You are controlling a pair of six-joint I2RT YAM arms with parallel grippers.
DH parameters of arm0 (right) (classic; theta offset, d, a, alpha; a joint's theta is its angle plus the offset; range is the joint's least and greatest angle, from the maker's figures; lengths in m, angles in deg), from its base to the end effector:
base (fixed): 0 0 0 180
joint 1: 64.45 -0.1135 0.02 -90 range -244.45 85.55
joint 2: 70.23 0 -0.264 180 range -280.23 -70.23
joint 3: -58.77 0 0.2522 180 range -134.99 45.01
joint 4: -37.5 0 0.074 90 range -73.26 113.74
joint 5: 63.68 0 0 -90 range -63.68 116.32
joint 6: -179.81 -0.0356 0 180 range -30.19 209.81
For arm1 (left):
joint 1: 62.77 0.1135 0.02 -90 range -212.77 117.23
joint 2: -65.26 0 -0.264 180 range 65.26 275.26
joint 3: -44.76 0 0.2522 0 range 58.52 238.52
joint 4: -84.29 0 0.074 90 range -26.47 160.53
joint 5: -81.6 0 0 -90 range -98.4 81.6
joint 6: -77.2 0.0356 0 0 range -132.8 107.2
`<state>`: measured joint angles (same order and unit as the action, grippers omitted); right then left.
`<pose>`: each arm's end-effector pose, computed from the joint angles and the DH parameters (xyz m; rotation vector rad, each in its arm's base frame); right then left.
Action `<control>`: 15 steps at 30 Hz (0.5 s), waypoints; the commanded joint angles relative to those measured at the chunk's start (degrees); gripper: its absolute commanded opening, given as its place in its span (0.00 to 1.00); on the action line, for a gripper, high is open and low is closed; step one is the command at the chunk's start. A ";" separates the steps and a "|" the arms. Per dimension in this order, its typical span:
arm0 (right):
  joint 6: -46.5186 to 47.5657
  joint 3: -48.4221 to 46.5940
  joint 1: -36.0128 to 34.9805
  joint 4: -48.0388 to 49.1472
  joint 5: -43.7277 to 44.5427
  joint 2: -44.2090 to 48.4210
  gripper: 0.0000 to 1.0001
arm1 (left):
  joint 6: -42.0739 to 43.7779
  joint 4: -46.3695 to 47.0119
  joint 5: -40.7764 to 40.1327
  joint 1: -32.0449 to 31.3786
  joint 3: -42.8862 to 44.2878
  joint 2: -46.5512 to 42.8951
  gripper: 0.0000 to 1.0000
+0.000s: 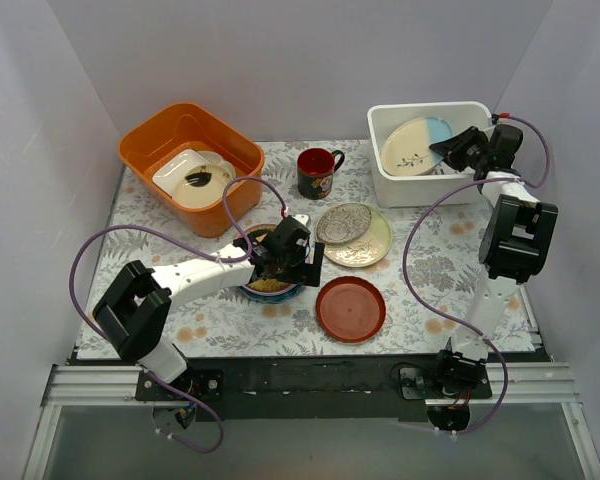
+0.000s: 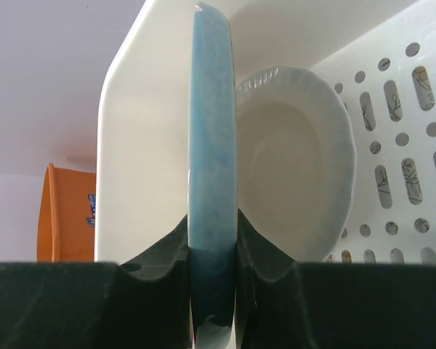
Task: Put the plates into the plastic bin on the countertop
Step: Place the plate in the plastic bin.
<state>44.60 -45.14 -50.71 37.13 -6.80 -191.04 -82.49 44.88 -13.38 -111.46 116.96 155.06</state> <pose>0.4861 -0.0988 0.2361 0.5664 1.8384 0.9131 0.2130 -0.2376 0.2094 -0.5273 2.6537 -0.6278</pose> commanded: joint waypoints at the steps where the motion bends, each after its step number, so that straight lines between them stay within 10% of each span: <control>1: -0.41 -5.04 -0.38 4.19 -2.47 -0.56 0.05 | -0.45 0.25 0.40 0.17 -0.34 -1.12 0.98; 15: 3.90 -6.09 -0.29 -5.47 -1.86 -4.87 0.23 | -0.53 0.16 0.58 0.17 -0.34 -1.12 0.98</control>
<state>45.23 -48.13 -50.29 33.69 -7.28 -194.54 -82.92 45.06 -13.07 -111.46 116.96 155.06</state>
